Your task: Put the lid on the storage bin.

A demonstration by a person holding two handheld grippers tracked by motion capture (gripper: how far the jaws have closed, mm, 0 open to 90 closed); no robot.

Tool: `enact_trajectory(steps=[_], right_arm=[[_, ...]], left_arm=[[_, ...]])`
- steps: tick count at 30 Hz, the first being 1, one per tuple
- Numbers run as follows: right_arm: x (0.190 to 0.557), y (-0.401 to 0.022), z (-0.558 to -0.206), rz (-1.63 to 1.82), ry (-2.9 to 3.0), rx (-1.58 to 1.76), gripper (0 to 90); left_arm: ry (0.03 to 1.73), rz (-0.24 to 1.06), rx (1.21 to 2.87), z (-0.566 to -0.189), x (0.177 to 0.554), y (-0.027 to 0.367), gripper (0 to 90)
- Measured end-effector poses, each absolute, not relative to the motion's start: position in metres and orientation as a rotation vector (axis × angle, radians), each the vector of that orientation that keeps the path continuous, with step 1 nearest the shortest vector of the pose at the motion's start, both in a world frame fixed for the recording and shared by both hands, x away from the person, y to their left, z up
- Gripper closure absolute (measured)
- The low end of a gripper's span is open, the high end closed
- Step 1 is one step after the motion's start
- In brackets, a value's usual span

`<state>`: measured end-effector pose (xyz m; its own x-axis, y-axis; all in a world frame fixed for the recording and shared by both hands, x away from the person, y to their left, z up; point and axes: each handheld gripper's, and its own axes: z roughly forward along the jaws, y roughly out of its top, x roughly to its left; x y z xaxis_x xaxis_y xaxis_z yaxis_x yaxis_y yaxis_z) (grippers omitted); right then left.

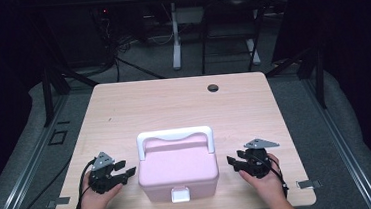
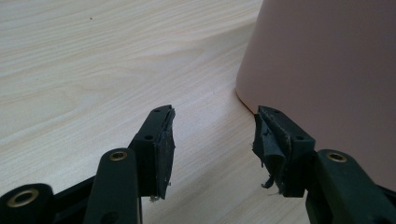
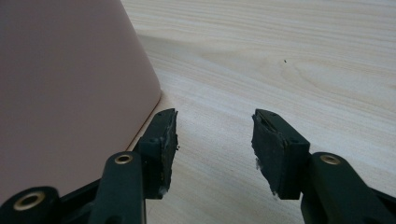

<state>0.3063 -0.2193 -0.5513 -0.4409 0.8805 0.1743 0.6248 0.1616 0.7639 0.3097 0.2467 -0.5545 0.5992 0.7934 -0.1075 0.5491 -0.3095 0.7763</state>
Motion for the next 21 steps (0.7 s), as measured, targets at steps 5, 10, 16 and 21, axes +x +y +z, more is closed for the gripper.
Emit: enact_trajectory(steps=[5,10,16,21], right_arm=[[0.3072,-0.2204,-0.5531,1.158,2.125,1.457,48.5],[0.3071,-0.22,-0.553,1.169,2.116,1.452,48.0],[0.3069,-0.2172,-0.5529,1.166,2.127,1.44,47.9],[0.3077,-0.2183,-0.5541,1.174,2.116,1.448,47.9]], left_arm=[[1.066,0.368,2.007,-0.5559,0.3104,0.2458,47.3],[1.069,0.369,1.998,-0.5573,0.3116,0.2459,46.8],[1.075,0.364,2.005,-0.5579,0.3125,0.2454,46.7],[1.091,0.372,1.984,-0.5574,0.3146,0.2466,46.6]])
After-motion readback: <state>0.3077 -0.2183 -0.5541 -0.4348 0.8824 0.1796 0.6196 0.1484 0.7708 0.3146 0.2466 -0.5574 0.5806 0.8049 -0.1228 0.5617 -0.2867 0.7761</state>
